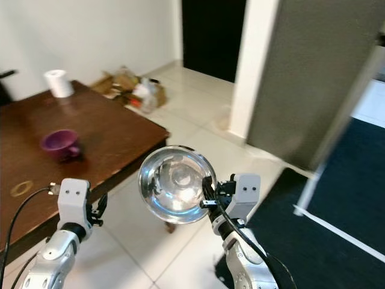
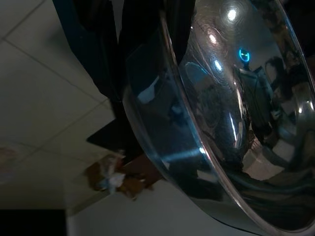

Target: Setting the table

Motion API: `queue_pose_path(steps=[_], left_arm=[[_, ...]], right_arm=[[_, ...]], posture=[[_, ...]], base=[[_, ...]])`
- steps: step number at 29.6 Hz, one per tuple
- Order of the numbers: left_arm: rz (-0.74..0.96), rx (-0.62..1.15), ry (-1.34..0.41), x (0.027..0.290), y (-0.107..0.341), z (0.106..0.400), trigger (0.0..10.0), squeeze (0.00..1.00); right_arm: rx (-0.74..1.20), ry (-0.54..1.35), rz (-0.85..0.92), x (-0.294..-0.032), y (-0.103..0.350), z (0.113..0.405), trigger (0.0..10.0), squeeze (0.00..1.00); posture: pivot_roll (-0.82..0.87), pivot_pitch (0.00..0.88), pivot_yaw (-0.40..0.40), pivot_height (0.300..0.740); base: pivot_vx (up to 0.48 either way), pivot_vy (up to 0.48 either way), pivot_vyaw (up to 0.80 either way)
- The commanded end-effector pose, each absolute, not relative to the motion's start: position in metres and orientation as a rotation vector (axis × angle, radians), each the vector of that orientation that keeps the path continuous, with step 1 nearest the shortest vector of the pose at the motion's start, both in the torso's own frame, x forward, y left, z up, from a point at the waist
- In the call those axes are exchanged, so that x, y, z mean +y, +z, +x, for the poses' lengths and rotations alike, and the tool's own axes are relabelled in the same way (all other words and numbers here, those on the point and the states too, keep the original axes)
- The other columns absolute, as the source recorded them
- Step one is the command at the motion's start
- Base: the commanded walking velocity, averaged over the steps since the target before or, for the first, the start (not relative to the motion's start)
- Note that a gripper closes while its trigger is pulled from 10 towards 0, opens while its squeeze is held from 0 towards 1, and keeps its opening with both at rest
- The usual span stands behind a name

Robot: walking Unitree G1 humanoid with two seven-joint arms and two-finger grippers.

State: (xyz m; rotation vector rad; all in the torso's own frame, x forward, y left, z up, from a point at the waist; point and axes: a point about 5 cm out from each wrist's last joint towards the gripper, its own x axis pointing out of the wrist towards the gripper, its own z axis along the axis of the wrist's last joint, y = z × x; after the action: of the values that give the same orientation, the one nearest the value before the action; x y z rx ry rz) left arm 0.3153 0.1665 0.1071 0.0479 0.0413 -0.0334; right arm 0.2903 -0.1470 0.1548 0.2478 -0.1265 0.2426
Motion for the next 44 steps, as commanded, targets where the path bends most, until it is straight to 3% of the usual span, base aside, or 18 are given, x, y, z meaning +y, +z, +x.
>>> queue_pose_path(steps=[1, 30, 36, 44], left_arm=[[0.046, 0.064, -0.031, 0.168, 0.103, 0.313, 10.0, 0.00], [0.048, 0.081, -0.026, 0.168, 0.101, 0.313, 10.0, 0.00], [0.045, 0.066, -0.027, 0.167, 0.105, 0.316, 10.0, 0.00], [0.051, 0.024, -0.029, 0.165, 0.117, 0.325, 10.0, 0.00]], right_arm=[[-0.133, 0.253, 0.256, -0.147, 0.155, 0.288, 10.0, 0.00], [-0.118, 0.195, 0.252, -0.153, 0.153, 0.290, 10.0, 0.00], [-0.127, 0.109, 0.280, -0.163, 0.155, 0.293, 10.0, 0.00], [-0.236, 0.053, 0.322, -0.173, 0.172, 0.295, 10.0, 0.00]], posture=[[-0.02, 0.092, 0.110, 0.740], [-0.02, 0.096, 0.107, 0.740], [-0.02, 0.095, 0.108, 0.740], [-0.02, 0.092, 0.113, 0.740]], base=[[0.000, 0.000, 0.80], [0.000, 0.000, 0.80], [0.000, 0.000, 0.22], [0.465, 0.000, 0.00]])
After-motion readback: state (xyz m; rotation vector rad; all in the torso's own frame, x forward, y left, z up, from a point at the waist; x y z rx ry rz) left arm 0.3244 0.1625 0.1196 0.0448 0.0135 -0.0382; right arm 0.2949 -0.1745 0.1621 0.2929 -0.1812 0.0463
